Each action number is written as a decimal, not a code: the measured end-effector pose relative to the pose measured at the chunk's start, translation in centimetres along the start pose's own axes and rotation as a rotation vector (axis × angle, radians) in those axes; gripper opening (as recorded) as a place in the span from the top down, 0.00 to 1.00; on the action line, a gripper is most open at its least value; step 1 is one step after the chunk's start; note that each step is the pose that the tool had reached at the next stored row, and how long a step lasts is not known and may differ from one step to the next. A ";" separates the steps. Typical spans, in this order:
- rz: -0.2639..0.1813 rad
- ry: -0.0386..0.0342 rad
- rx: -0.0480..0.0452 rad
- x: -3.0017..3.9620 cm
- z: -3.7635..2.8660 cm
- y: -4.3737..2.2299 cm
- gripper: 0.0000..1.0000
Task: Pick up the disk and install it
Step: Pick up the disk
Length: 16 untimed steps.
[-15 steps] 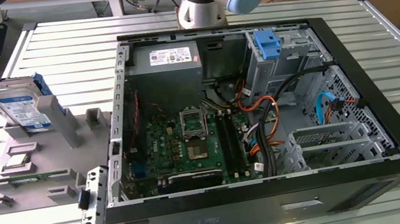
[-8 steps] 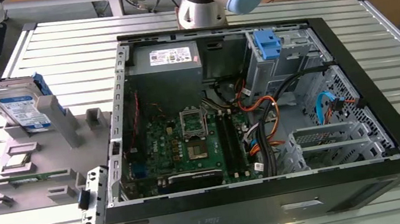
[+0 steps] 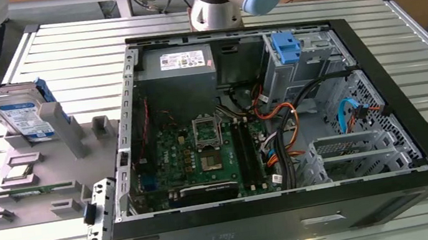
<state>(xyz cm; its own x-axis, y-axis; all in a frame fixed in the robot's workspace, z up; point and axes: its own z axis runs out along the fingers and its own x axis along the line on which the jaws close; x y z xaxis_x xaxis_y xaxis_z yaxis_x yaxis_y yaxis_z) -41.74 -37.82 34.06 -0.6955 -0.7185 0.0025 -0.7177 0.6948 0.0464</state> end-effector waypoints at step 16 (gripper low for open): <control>-0.240 0.0111 0.0006 -0.03 0.05 -0.03 0.90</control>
<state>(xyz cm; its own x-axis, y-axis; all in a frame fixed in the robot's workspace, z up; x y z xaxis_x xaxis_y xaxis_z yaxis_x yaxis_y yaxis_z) -41.70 -37.82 34.01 -0.5044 -0.8635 0.0025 -0.8625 0.5040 0.0464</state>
